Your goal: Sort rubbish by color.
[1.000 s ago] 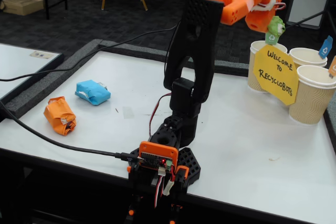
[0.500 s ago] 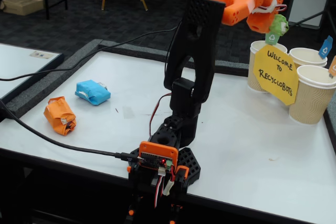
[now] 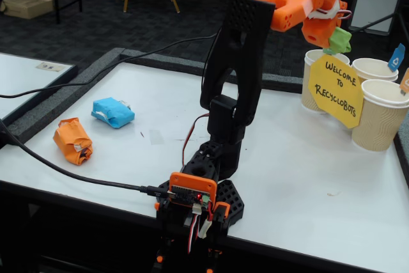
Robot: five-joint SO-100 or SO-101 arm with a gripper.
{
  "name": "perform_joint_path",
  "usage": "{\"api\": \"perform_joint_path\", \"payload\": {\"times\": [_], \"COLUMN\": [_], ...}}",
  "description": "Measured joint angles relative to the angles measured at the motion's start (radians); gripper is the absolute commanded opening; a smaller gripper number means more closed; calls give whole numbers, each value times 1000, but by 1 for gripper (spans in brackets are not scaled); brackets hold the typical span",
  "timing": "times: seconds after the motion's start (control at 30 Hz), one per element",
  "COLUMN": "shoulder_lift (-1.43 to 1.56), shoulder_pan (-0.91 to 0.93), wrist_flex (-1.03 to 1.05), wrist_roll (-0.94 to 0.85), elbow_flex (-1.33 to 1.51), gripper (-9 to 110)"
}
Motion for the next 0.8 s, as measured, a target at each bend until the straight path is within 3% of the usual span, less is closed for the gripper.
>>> {"api": "perform_joint_path", "payload": {"times": [0.53, 0.8], "shoulder_lift": [0, 61], "shoulder_pan": [0, -40], "wrist_flex": [66, 198], "wrist_roll": [0, 0], "elbow_flex": [0, 0], "gripper": [17, 10]}}
